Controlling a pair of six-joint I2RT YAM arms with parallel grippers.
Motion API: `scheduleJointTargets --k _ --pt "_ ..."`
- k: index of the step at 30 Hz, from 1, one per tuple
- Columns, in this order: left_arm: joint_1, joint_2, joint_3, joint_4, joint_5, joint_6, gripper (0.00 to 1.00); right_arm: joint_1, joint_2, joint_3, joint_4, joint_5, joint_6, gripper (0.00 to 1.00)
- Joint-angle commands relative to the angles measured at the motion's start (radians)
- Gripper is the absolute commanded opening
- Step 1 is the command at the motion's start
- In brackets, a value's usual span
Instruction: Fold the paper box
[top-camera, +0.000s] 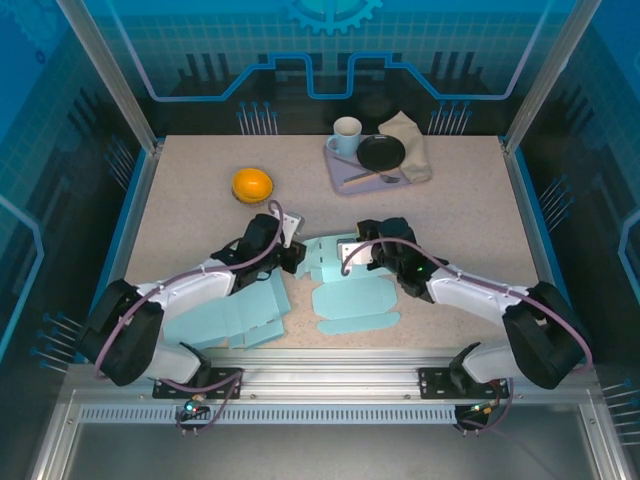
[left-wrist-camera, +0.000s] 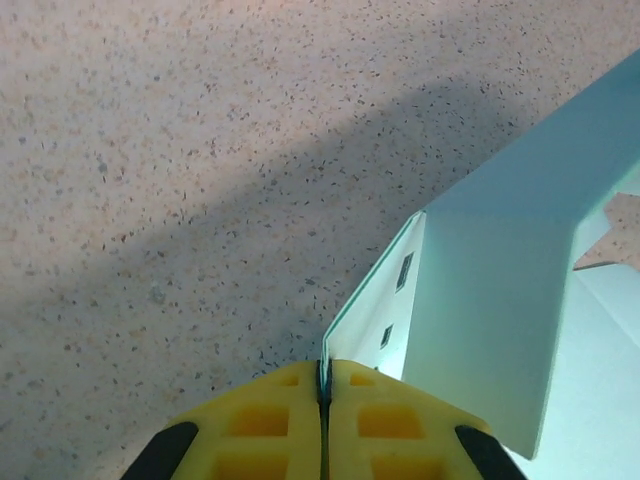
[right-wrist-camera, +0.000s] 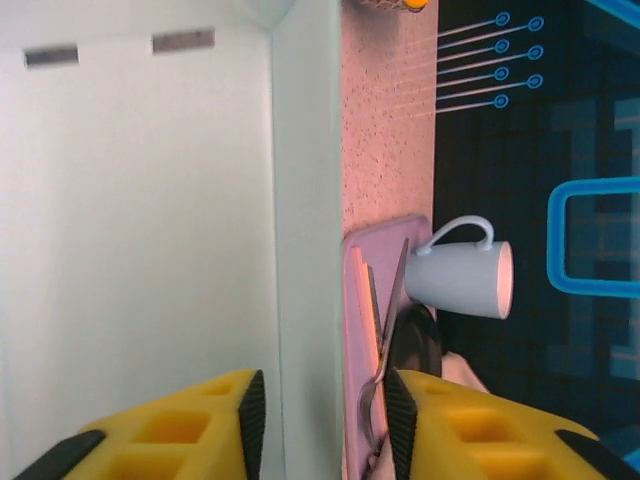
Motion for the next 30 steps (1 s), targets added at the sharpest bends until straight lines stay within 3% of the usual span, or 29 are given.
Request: scheduleJointTargets --k 1,5,14,19,24,28,30 --pt "-0.028 -0.075 -0.028 0.086 -0.113 0.104 0.04 -0.054 -0.067 0.066 -0.218 -0.171 0.1 0.48" --pt "-0.04 -0.121 -0.045 0.105 -0.146 0.128 0.05 -0.052 -0.069 0.123 -0.327 -0.241 0.089 0.53" --pt "-0.076 -0.132 -0.051 0.105 -0.184 0.177 0.05 -0.029 0.074 0.28 -0.324 -0.254 0.062 0.5" --pt "-0.082 -0.131 -0.048 0.098 -0.224 0.195 0.05 -0.013 0.138 0.328 -0.344 -0.254 0.011 0.32" --pt "-0.082 -0.124 -0.043 0.096 -0.262 0.193 0.06 0.002 0.139 0.315 -0.325 -0.235 -0.016 0.21" --pt "-0.065 -0.125 -0.017 0.065 -0.252 0.127 0.16 0.038 0.125 0.17 -0.097 -0.116 -0.064 0.06" --pt "-0.043 -0.148 -0.012 0.057 -0.191 0.096 0.27 0.052 0.136 0.101 0.076 -0.032 -0.074 0.0"
